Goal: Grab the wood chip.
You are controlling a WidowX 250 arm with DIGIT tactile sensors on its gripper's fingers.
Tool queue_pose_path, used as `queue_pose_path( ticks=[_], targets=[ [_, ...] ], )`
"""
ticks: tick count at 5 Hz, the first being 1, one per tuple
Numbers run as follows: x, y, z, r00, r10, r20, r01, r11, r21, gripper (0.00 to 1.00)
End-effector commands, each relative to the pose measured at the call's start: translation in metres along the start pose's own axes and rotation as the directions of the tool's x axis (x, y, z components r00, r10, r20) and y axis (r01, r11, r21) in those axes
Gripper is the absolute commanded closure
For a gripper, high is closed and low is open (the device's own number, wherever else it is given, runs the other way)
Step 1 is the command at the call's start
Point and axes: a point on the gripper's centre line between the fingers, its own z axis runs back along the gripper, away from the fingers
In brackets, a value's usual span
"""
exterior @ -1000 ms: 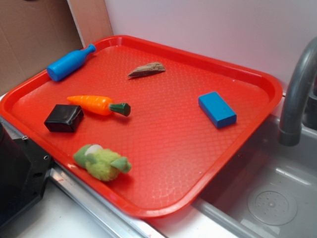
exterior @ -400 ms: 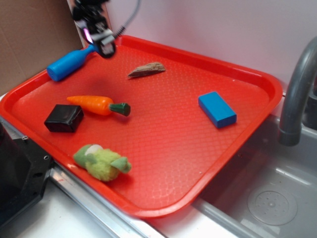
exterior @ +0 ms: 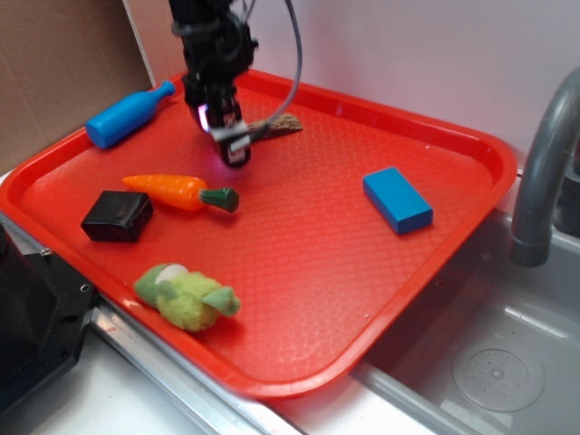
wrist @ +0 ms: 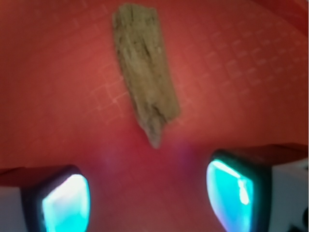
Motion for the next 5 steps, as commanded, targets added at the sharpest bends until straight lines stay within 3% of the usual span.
queue_pose_path(
  ticks=[1, 2, 3, 5],
  targets=[
    [0.021, -0.004, -0.015, 1.0, -0.02, -0.008, 0.02, 1.0, 0.02, 0.0],
    [0.007, -0.01, -0.006, 0.999, 0.013, 0.04, -0.014, 1.0, 0.019, 0.0],
    [0.009, -0.012, -0.008, 0.998, 0.029, 0.053, -0.031, 0.999, 0.024, 0.0],
    [0.006, -0.006, -0.003, 0.999, 0.004, 0.039, -0.005, 1.0, 0.026, 0.0]
  ],
)
